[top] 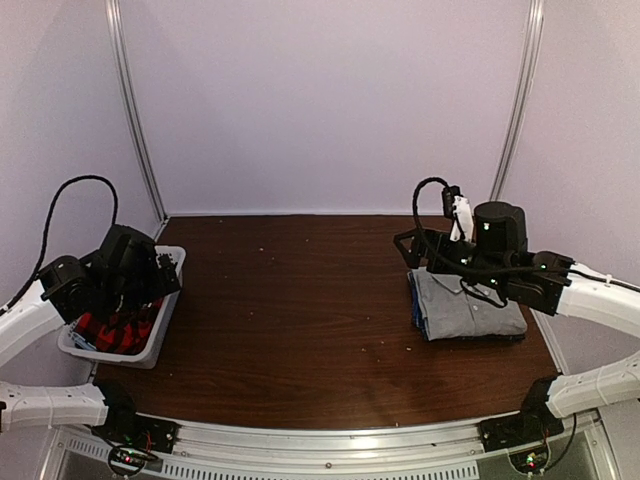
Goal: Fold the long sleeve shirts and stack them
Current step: Pick up the crumpled shirt from the bin.
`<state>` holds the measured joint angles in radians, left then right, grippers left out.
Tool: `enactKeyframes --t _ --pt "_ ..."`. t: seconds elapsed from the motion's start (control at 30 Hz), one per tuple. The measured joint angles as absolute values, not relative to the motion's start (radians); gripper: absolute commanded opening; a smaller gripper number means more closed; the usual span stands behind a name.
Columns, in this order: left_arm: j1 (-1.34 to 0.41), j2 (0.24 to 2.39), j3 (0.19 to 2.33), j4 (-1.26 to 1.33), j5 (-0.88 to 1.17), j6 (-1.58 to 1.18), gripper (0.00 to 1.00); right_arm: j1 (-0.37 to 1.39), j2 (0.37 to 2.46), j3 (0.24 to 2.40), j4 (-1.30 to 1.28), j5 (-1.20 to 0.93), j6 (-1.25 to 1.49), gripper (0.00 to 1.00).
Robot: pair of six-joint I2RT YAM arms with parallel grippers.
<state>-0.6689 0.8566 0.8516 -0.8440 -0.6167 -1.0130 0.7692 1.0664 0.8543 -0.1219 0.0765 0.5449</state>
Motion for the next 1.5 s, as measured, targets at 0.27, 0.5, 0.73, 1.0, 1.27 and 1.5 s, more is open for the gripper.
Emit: enactKeyframes --t 0.27,0.5,0.73,1.0,1.27,1.5 --pt "-0.499 0.912 0.779 -0.829 -0.53 -0.967 0.92 0.769 1.078 0.854 -0.104 0.063 0.54 1.0" --pt "-0.434 1.022 0.742 -0.776 -0.469 -0.917 0.8 0.769 1.074 0.85 -0.1 0.058 0.534 1.0" --pt "-0.377 1.071 0.729 -0.701 -0.445 -0.884 0.65 0.769 1.056 0.84 -0.098 0.057 0.533 1.0" --pt "-0.307 1.1 0.706 -0.574 -0.402 -0.858 0.51 0.769 1.053 0.838 -0.097 0.056 0.53 1.0" --pt "-0.256 1.131 0.701 -0.535 -0.437 -0.846 0.25 0.769 1.053 0.833 -0.098 0.056 0.53 1.0" --pt "-0.255 1.117 0.706 -0.535 -0.45 -0.805 0.0 0.769 1.053 0.832 -0.098 0.056 0.53 1.0"
